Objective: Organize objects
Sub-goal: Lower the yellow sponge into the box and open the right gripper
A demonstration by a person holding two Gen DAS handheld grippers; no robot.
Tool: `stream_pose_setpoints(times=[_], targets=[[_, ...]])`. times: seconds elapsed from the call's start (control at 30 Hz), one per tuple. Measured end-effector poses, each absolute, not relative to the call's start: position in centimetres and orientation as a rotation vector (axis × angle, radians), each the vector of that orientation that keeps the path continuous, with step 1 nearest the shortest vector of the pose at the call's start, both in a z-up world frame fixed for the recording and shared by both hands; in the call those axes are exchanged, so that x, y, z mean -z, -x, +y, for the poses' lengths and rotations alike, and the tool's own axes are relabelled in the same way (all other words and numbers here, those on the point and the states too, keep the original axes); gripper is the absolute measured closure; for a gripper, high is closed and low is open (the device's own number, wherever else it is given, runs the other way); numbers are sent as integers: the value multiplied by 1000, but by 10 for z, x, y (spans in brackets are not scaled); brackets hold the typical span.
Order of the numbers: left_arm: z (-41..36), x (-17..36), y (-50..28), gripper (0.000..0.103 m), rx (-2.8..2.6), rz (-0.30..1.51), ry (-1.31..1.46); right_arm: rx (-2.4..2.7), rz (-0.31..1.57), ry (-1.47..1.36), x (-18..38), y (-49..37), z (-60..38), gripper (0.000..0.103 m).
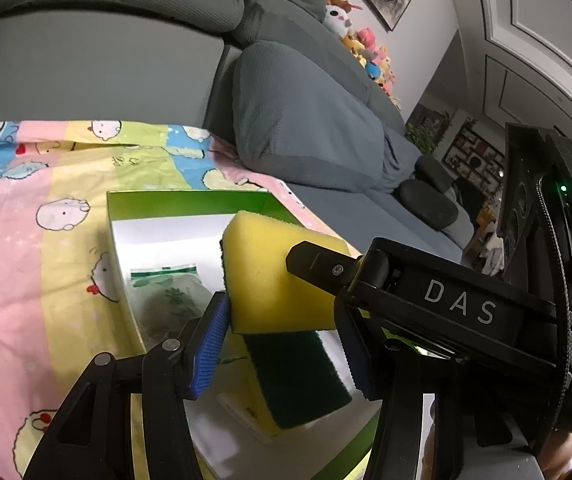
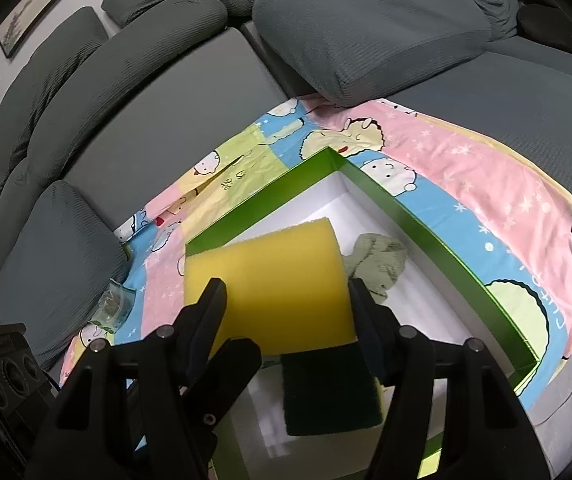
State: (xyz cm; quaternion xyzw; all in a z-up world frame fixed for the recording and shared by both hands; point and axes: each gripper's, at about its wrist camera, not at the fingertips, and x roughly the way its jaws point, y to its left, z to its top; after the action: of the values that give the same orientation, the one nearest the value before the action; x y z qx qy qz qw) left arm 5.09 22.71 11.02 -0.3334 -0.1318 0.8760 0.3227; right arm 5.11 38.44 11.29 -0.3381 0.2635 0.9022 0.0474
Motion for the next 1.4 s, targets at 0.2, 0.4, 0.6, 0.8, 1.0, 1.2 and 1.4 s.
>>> stream_pose_setpoints(times=[0.2,0.4,0.6,0.8,1.0,1.2,1.4], targets=[[231,-106,-49,48,-2284,-376,901,-2729,821,1029,-111,-53,390,41],[236,-107,-44,48,-2269,-380,926,-2722,836,1026,-111,-51,394,41],[247,-107,-27,48,-2231,-311,976,-2691,855,1028,-110,-43,404,45],[255,-103,-6,48,-2207,-269,1063,-2669,847,1032,-112,-25,408,47],[252,-98,11,48,-2186,-291,1134,-2647,856,1072,-109,-7,410,50],[256,-96,17,48,-2177,-250,1198,-2633,881,1122,-103,4,413,50],[258,-94,22,48,-2160,-211,1227,-2606,896,1150,-98,11,414,50]])
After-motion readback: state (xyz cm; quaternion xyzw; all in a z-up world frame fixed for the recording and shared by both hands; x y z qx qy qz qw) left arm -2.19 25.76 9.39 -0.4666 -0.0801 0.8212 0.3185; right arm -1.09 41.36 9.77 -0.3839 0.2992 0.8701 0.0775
